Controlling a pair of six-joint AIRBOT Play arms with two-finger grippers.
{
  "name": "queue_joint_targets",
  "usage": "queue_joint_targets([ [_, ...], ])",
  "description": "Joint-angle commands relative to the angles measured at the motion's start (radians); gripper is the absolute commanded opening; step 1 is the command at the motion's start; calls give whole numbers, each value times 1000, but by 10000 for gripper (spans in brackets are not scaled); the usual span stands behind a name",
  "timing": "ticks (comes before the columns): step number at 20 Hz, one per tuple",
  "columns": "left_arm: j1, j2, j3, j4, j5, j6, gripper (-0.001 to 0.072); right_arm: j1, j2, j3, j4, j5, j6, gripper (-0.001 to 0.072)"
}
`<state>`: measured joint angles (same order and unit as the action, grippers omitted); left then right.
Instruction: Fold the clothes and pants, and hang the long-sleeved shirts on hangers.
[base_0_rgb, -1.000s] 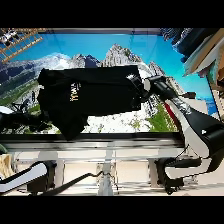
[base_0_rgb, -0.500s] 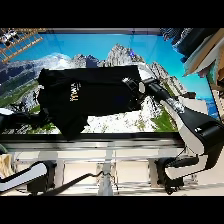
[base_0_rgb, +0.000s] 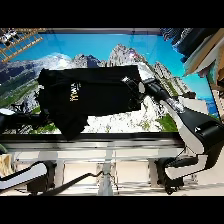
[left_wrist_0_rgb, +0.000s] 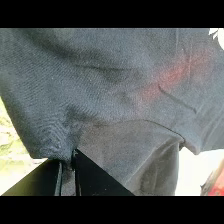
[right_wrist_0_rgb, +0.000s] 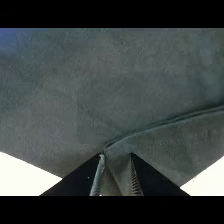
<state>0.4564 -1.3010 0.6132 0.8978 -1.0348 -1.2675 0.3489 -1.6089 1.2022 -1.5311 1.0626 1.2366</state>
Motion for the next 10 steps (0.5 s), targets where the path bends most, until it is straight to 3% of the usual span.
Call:
queue_joint_targets([
  [1, 0, 0, 1, -7, -5, 0, 77, 1, -2, 0, -17, -8, 1, 212],
  [5, 0, 0, 1, -17, -6, 0, 77, 1, -38, 0, -16, 28, 1, 107],
  [7, 1, 0, 1, -17, -8, 0, 77, 1, -46, 0, -16, 46, 3, 21],
  [9, 1, 0, 1, -17, -9, 0, 63, 1, -33, 10, -17, 38, 32, 19],
  [10, 2, 0, 2, -17, -16, 1, 8, 0, -19, 23, -17, 37, 38, 18],
])
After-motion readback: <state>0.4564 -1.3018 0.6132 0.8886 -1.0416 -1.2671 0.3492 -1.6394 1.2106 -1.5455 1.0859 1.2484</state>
